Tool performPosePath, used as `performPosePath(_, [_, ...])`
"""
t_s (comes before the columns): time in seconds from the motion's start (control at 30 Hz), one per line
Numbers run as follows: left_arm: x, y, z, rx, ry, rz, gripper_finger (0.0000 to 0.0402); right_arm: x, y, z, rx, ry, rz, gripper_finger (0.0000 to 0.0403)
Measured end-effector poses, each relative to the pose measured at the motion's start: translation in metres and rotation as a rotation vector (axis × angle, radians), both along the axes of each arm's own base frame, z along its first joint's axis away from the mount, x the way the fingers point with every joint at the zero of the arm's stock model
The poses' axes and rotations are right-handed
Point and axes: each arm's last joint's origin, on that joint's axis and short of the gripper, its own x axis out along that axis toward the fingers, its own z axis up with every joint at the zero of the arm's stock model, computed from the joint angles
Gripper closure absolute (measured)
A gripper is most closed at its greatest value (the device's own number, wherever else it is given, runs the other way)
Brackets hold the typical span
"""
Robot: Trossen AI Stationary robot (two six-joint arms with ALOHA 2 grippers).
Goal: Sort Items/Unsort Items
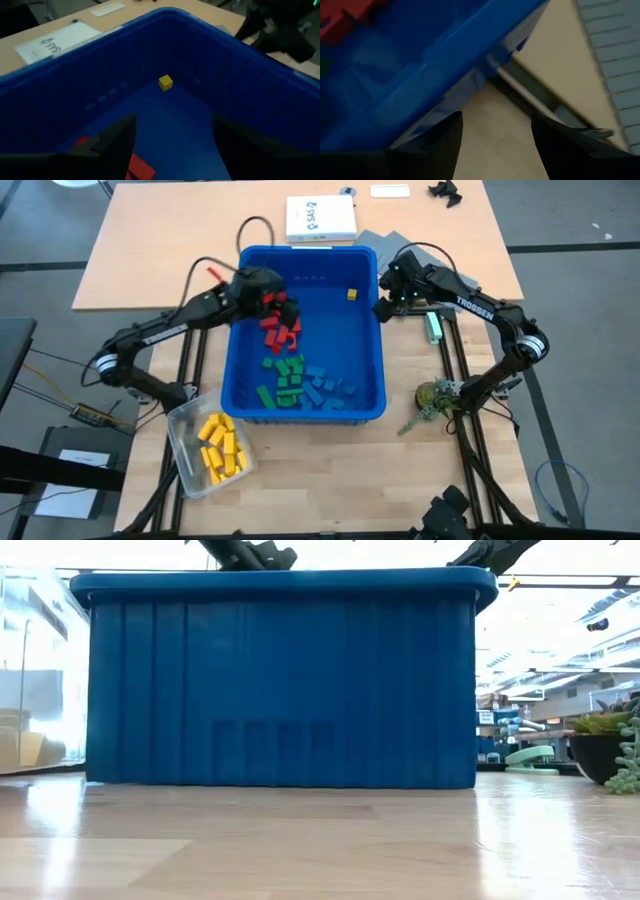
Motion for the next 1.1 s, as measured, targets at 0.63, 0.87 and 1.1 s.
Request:
performPosePath(0.63, [0.142,0.107,-0.035,0.087,0.03,-0.02,0.0137,-0.014,-0.013,0.023,-0.151,-0.12,-0.057,0.0164])
performPosePath(0.87, [0.148,0.146,-0.069,0.021,-0.03,-0.009,0.0183,-0.013,-0.014,0.024,-0.145,-0.149,-0.085,0.0164])
performPosePath(1.1, [0.152,0.164,-0.101,-0.023,-0.022,-0.006,0.0227,-0.012,-0.013,0.023,-0.137,-0.15,-0.079,0.0165])
